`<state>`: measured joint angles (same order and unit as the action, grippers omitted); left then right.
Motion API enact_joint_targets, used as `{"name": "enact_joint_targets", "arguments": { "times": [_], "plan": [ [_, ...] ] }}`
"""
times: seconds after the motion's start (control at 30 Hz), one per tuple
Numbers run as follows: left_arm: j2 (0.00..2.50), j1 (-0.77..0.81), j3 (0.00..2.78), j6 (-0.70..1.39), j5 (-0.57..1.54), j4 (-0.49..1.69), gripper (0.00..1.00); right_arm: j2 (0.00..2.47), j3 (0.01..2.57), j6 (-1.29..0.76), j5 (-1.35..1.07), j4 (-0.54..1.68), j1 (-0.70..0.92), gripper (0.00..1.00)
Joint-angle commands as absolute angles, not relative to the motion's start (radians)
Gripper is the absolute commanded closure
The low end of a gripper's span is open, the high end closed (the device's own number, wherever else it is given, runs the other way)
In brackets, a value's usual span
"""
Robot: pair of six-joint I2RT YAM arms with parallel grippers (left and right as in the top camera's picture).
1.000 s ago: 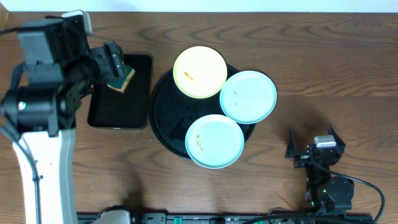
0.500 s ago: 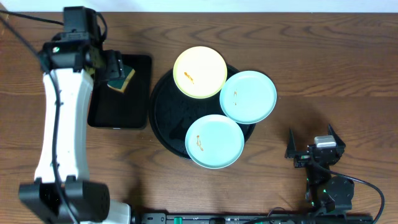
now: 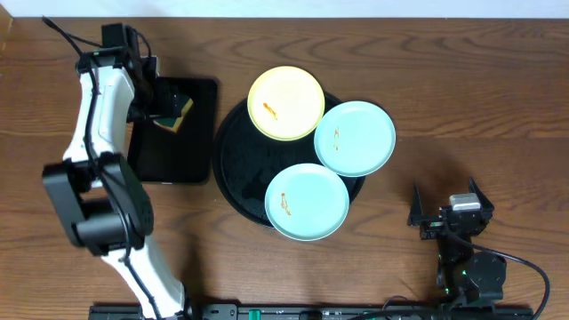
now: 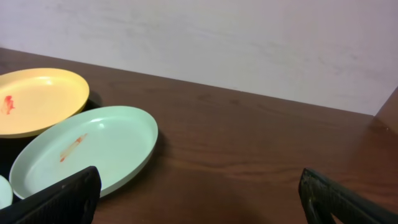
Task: Clean dirty plates on tray and stack at the side
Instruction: 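Reach the left gripper to the sponge on the black tray and grasp it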
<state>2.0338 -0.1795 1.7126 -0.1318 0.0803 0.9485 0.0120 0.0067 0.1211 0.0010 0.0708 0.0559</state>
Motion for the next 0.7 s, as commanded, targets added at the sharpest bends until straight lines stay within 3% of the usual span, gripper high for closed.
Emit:
{"name": "enact_joint_targets", "arguments": {
  "times": [0.0,0.33,0.6,0.67],
  "plan": [
    [2.112,-0.191,1.72,-0.213,0.149,0.888,0.2,0.007,0.006,0.128,0.01,0.075,0.045,0.01],
    [2.225,-0.189,1.719,-0.272,0.146,0.747,0.24,0.007,0.006,0.128,0.01,0.075,0.045,0.01],
    [2.246,-0.189,1.719,-0.159,0.15,0.897,0.39,0.007,0.006,0.128,0.01,0.075,0.045,0.01],
    [2.246,-0.189,1.719,-0.151,0.15,0.924,0.39,0.007,0.006,0.128,0.01,0.075,0.045,0.01]
  ]
}}
